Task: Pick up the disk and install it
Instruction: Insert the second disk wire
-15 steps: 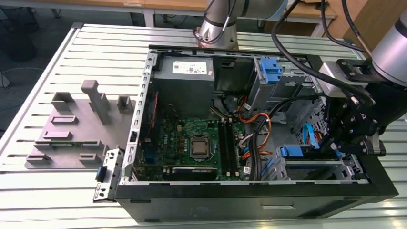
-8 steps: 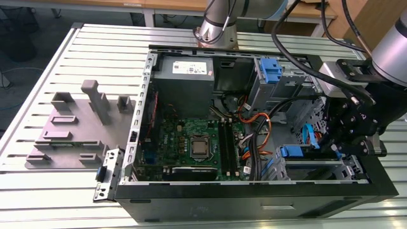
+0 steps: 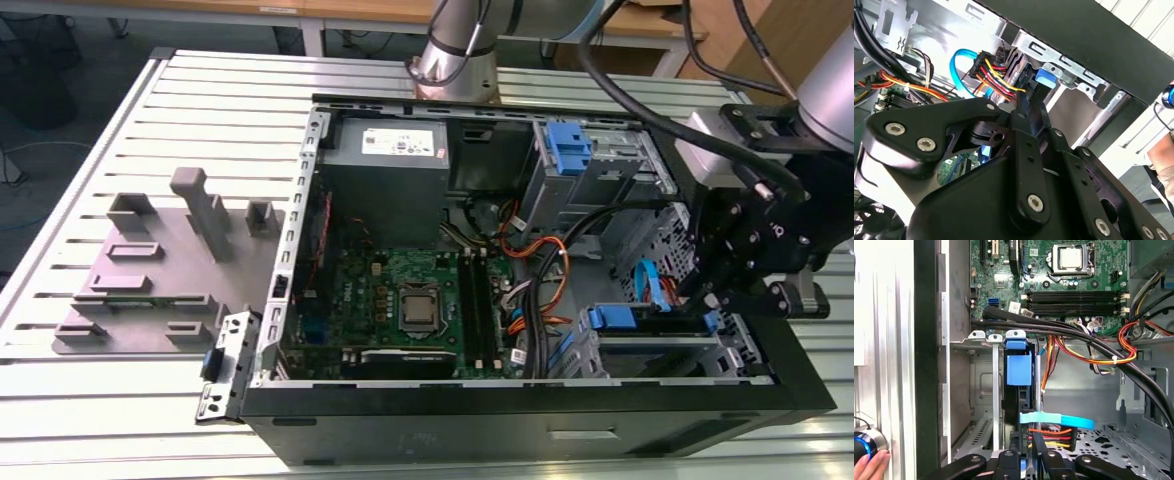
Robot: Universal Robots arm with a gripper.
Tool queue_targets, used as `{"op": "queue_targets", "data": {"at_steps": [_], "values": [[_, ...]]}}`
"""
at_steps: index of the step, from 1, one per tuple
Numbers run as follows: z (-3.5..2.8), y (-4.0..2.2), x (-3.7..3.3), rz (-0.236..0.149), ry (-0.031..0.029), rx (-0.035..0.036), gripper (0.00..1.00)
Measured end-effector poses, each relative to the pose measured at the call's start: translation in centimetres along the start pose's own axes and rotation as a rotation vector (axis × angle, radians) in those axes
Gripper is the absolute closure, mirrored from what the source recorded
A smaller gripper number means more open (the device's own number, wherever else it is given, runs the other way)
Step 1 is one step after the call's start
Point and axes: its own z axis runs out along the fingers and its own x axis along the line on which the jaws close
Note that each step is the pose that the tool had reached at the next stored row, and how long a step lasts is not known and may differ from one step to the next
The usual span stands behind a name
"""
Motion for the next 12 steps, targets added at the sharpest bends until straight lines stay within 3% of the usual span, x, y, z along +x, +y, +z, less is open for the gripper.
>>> {"op": "queue_targets", "data": {"at_steps": [10,12], "values": [[-0.16,0.00,0.01,0.000,0.0001,0.0000,0.77],[-0.16,0.00,0.01,0.000,0.0000,0.0000,0.89]]}}
